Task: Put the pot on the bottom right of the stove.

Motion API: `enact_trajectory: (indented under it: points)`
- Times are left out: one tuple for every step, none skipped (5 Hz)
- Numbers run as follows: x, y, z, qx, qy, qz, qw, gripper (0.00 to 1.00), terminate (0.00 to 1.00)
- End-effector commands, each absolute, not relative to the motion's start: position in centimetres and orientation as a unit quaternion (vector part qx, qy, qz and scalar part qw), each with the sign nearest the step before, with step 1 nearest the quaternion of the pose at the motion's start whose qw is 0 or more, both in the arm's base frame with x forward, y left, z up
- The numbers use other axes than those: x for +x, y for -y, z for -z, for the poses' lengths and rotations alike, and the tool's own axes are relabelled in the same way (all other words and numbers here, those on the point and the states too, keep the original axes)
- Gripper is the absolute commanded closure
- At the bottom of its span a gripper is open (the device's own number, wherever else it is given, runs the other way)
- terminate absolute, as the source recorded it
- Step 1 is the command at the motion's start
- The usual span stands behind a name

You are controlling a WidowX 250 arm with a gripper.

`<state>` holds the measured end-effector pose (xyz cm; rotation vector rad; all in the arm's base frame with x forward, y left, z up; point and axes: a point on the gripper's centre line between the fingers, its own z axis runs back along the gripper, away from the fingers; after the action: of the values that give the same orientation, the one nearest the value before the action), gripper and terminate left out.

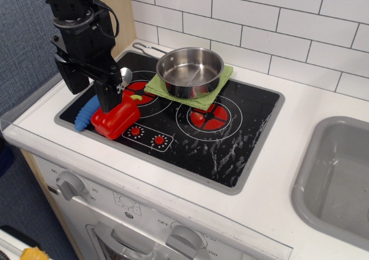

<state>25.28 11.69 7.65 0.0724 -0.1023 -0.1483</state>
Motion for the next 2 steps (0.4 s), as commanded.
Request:
enact_trajectory:
  points:
    - [25.3,-11.7,-7.7,0.036,0.051,0.074,0.995,0.00,0.00]
    - [28.1,-11.2,-8.9,0.057,0.081,0.083,0.992,0.00,0.00]
